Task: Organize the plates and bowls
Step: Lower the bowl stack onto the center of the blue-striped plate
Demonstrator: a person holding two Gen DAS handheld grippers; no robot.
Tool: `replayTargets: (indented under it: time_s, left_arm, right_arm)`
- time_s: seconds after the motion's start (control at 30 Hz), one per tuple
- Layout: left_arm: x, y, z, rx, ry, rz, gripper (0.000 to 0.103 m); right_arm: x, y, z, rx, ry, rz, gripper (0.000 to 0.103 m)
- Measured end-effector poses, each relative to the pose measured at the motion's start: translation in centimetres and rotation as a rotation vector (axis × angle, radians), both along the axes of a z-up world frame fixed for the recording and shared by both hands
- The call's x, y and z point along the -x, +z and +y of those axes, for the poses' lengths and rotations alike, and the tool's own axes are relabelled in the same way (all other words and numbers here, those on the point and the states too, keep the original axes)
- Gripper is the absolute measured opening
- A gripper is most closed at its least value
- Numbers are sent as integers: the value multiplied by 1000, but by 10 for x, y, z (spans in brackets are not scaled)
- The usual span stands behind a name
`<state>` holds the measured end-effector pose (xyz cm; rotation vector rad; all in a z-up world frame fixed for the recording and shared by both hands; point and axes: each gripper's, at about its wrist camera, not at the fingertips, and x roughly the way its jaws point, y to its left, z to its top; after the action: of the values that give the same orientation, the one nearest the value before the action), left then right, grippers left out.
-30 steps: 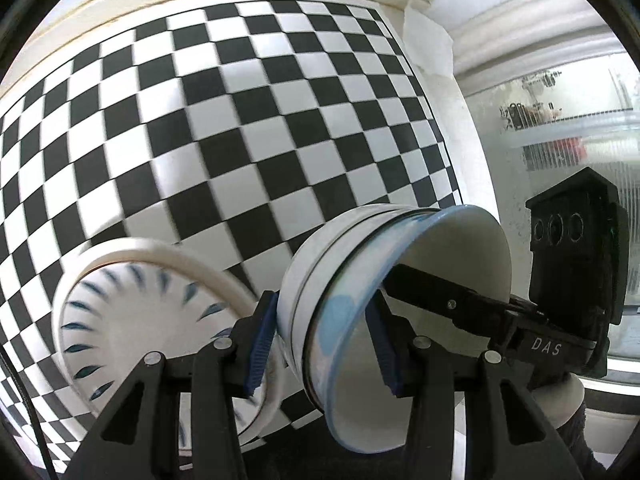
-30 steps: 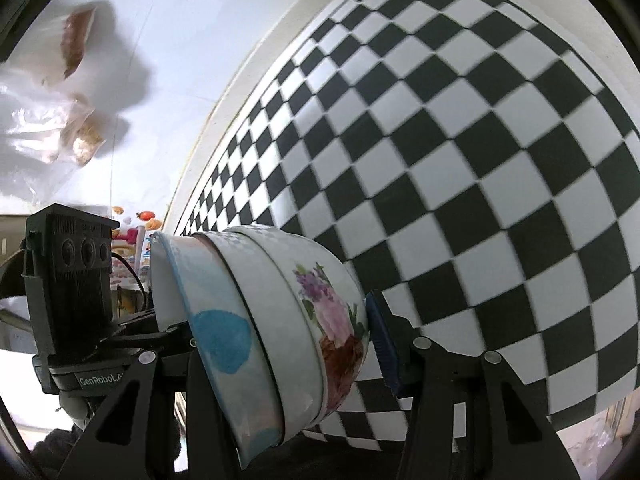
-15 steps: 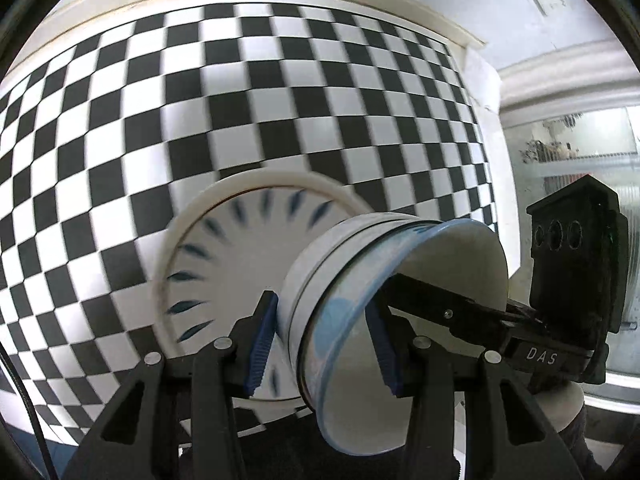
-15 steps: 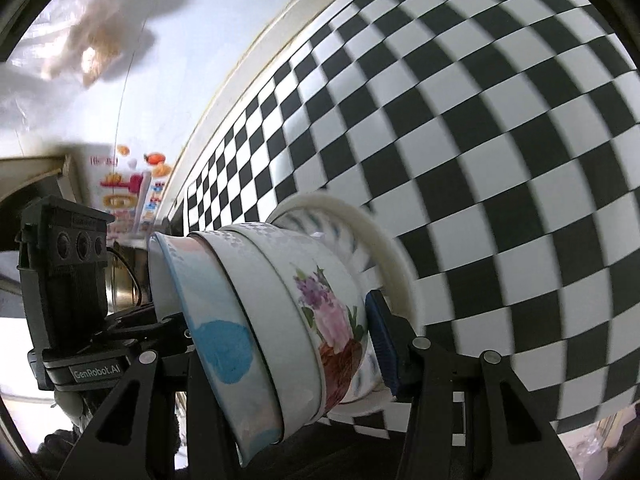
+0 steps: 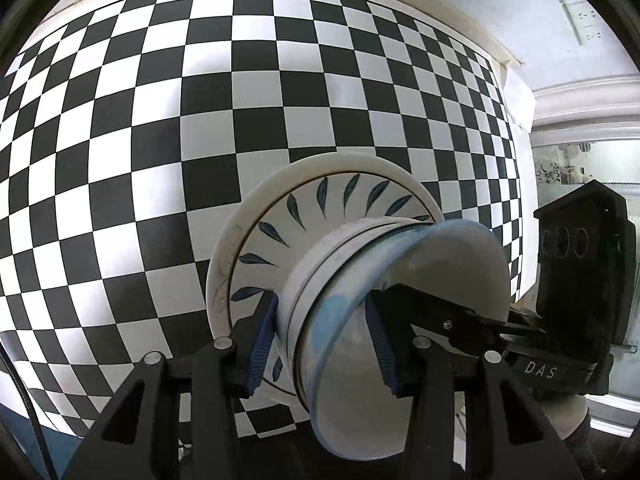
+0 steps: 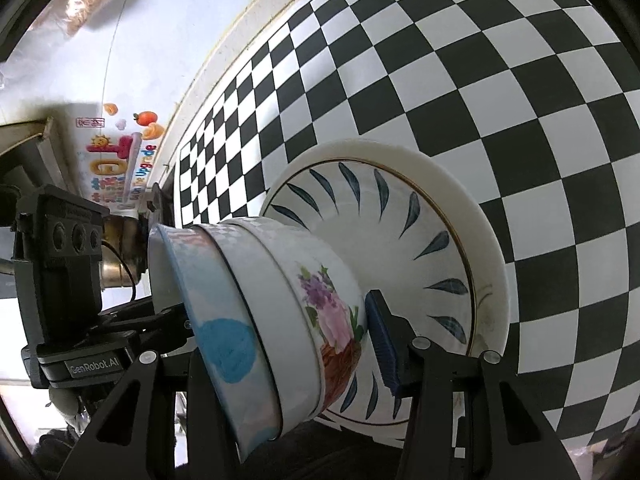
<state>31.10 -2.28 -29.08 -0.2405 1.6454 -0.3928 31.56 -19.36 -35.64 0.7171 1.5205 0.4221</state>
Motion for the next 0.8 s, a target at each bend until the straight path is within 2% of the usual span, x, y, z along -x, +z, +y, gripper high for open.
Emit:
replayTargets:
  time_s: [0.8]
  left_arm:
    - [-6, -11, -4, -32, 7, 13, 41]
  right_arm:
    - [-8, -8, -8, 44, 40, 21, 49]
